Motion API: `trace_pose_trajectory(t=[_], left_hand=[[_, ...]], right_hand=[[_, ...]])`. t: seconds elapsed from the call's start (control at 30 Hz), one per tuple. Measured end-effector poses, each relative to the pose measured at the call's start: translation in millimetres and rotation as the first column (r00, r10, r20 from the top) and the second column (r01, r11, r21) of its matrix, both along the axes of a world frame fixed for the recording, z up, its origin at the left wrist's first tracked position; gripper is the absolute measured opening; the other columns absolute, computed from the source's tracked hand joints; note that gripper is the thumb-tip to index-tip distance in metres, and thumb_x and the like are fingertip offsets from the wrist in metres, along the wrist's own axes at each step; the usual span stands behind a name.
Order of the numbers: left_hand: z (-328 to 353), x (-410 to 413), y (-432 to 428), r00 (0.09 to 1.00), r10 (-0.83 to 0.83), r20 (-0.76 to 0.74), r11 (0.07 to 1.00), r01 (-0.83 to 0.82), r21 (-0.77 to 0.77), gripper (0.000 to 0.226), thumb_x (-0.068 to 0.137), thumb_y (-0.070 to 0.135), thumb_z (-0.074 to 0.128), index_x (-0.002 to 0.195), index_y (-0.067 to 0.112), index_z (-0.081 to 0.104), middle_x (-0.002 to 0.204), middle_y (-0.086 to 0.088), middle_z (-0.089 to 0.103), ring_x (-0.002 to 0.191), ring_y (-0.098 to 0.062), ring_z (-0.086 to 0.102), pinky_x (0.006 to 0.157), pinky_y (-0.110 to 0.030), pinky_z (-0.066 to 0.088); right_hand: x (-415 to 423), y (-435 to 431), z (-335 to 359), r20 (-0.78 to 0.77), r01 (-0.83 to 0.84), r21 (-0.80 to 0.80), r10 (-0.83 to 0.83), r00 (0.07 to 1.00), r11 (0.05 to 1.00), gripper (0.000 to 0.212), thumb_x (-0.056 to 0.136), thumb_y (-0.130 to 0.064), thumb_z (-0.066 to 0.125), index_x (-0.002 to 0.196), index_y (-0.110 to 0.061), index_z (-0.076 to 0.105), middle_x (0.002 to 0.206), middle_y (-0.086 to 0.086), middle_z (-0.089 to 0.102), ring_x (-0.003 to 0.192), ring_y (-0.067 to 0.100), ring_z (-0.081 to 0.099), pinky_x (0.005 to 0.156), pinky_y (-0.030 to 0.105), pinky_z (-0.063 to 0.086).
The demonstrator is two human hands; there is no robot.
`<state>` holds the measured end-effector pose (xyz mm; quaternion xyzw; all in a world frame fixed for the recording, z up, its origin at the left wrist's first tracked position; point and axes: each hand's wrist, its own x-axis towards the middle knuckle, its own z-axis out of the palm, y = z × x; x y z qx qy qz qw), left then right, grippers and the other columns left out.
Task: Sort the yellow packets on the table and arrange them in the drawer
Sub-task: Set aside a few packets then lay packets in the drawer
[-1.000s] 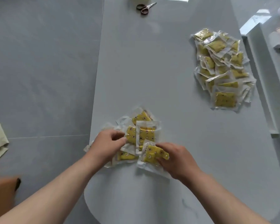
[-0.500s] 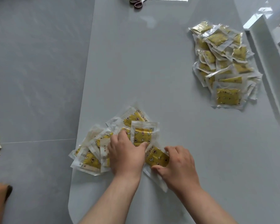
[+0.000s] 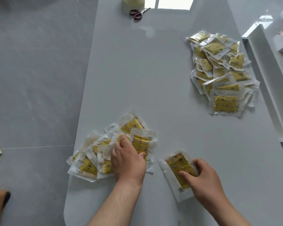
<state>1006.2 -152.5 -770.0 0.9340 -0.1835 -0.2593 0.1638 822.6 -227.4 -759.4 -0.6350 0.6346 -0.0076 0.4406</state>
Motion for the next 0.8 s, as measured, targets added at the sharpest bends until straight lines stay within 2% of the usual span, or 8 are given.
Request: trace_pose_trajectory(t=[0.13,0.23,0.3,0.4,0.57,0.7,0.77,0.8], left_hand=[[5,12,0,0.997,-0.012,-0.075,0.999,0.009,-0.049,0.037,0.079,0.031,0.078,0.108,0.02,0.057,0.106,0.0,0.055,0.098,-0.022,0.054,0.079,-0.034,0.046],[6,19,7,0.979,0.036,-0.202,0.987,-0.066,-0.148,0.023,0.076,0.021,0.078,0.083,0.018,0.056,0.095,0.0,0.055,0.079,-0.021,0.056,0.067,-0.034,0.049],[11,25,15,0.953,0.075,-0.294,0.96,-0.149,-0.237,0.02,0.074,0.013,0.078,0.079,0.017,0.06,0.083,-0.002,0.066,0.076,-0.022,0.064,0.068,-0.039,0.055],[24,49,37,0.927,0.15,-0.342,0.909,-0.265,-0.32,0.02,0.074,0.007,0.081,0.079,0.02,0.067,0.073,0.002,0.072,0.071,-0.017,0.069,0.064,-0.033,0.056],[30,110,90,0.89,0.324,-0.321,0.826,-0.431,-0.362,0.016,0.075,0.004,0.081,0.081,0.016,0.072,0.071,-0.001,0.075,0.07,-0.023,0.073,0.072,-0.041,0.06],[33,133,112,0.854,0.397,-0.336,0.772,-0.509,-0.381,0.02,0.077,-0.001,0.078,0.081,0.018,0.07,0.071,0.001,0.075,0.074,-0.026,0.072,0.077,-0.04,0.057],[34,137,118,0.848,0.406,-0.341,0.759,-0.521,-0.39,0.021,0.078,-0.001,0.077,0.081,0.018,0.07,0.07,0.001,0.075,0.073,-0.025,0.072,0.076,-0.037,0.056],[34,138,121,0.847,0.409,-0.341,0.757,-0.523,-0.392,0.02,0.078,-0.001,0.077,0.081,0.018,0.07,0.072,0.004,0.076,0.073,-0.024,0.072,0.075,-0.036,0.055]], right_hand=[[-7,-6,5,0.076,0.056,0.051,-0.06,0.995,0.997,0.017,0.074,-0.006,0.082,0.077,-0.016,0.069,0.069,0.001,0.073,0.069,0.023,0.07,0.069,0.04,0.055],[-2,-14,15,0.15,0.056,0.088,-0.069,0.986,0.995,0.015,0.075,0.0,0.08,0.074,-0.013,0.073,0.067,0.006,0.073,0.061,0.019,0.067,0.067,0.037,0.053],[7,-21,23,0.186,0.014,0.112,-0.035,0.982,0.994,0.014,0.076,0.001,0.078,0.072,-0.012,0.074,0.067,0.01,0.072,0.059,0.016,0.064,0.063,0.033,0.049],[33,-29,32,0.235,-0.155,0.157,0.116,0.965,0.975,0.012,0.077,0.001,0.076,0.071,-0.009,0.074,0.07,0.016,0.072,0.06,0.015,0.063,0.062,0.03,0.047],[100,-28,17,0.174,-0.491,0.067,0.474,0.863,0.869,0.009,0.076,-0.012,0.078,0.074,-0.01,0.069,0.061,-0.001,0.063,0.056,0.005,0.051,0.057,0.025,0.043],[140,-18,2,0.145,-0.569,-0.009,0.564,0.813,0.822,0.02,0.078,-0.022,0.077,0.068,-0.018,0.061,0.065,-0.006,0.053,0.059,0.006,0.046,0.056,0.022,0.04],[148,-13,-2,0.025,-0.629,-0.072,0.632,0.775,0.774,0.013,0.08,-0.033,0.075,0.083,-0.026,0.065,0.086,-0.011,0.053,0.081,0.006,0.05,0.071,0.023,0.043],[150,-9,-3,-0.053,-0.664,-0.085,0.662,0.748,0.743,0.026,0.079,-0.041,0.073,0.1,-0.026,0.067,0.101,-0.011,0.053,0.097,0.008,0.049,0.082,0.025,0.044]])
